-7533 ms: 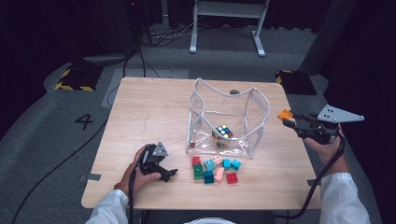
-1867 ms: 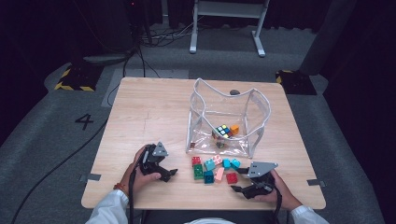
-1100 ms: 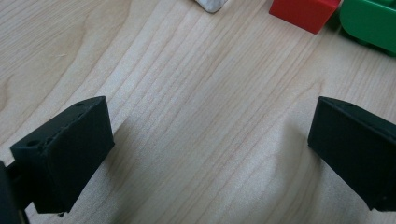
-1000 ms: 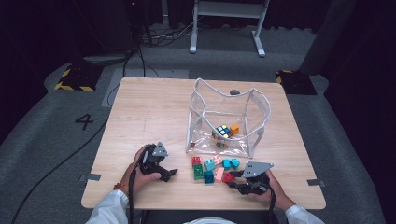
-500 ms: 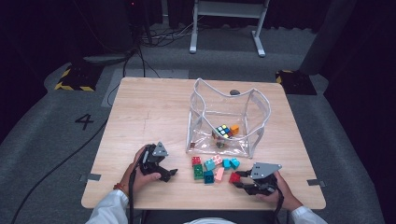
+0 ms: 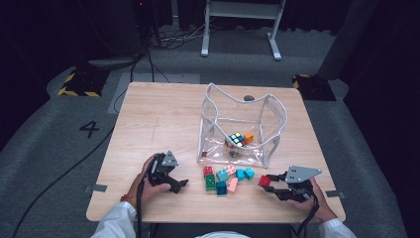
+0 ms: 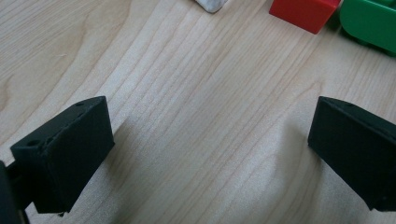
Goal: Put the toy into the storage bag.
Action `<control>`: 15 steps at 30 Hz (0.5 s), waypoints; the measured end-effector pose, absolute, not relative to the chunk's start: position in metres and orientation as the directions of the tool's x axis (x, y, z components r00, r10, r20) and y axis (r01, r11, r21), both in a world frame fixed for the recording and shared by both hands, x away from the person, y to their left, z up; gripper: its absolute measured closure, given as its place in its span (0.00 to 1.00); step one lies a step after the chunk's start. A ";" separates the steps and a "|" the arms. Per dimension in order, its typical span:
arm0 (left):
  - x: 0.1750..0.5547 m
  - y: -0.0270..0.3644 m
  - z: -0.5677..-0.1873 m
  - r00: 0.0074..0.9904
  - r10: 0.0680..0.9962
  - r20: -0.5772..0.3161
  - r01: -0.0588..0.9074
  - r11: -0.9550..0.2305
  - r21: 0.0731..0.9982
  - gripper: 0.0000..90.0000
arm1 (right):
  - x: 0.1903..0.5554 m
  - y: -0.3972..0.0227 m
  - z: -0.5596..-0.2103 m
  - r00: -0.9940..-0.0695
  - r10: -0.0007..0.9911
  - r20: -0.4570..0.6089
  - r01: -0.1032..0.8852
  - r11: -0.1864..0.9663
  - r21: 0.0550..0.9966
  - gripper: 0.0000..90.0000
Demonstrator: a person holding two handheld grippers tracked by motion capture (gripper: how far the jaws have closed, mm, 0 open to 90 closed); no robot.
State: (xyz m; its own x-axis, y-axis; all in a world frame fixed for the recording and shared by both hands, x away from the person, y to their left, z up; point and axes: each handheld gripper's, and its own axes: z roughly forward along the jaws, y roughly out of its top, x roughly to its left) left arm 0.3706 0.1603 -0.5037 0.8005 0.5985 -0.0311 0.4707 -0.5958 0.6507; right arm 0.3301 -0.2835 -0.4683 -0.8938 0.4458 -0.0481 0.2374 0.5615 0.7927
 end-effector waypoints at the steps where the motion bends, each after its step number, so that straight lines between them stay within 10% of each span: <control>1: 0.371 0.161 -0.504 0.801 0.598 -0.026 0.469 -0.599 0.649 0.00 | 0.331 -0.286 -0.466 -0.890 0.454 -0.046 0.242 0.555 0.796 0.66; 15: 0.371 0.160 -0.504 0.800 0.600 -0.030 0.471 -0.596 0.651 0.00 | 0.351 -0.329 -0.427 -0.799 0.594 -0.097 0.246 0.470 0.848 0.65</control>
